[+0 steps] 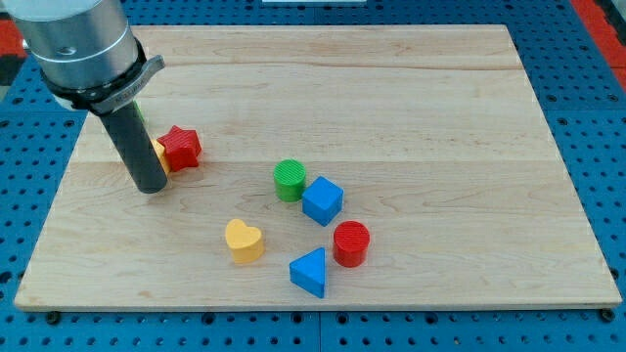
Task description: Place the red star right to the green star
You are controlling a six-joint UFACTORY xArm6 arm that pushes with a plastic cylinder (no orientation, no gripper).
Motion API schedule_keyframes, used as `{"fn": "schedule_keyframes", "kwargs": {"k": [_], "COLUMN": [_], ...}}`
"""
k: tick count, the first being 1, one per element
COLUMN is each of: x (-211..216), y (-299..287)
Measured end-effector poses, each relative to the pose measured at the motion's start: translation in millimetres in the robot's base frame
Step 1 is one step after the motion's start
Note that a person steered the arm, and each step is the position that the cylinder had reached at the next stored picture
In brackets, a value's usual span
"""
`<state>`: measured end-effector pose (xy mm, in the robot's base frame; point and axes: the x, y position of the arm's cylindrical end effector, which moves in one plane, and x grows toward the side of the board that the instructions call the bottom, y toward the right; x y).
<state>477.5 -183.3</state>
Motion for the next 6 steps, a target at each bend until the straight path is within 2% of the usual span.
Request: {"fn": "schedule_keyframes", "kwargs": {"k": [1, 3, 5, 6], "x": [-3.3, -5.3, -13.0, -42.2], "y": [5.7, 66.6, 22.3, 19.3]}}
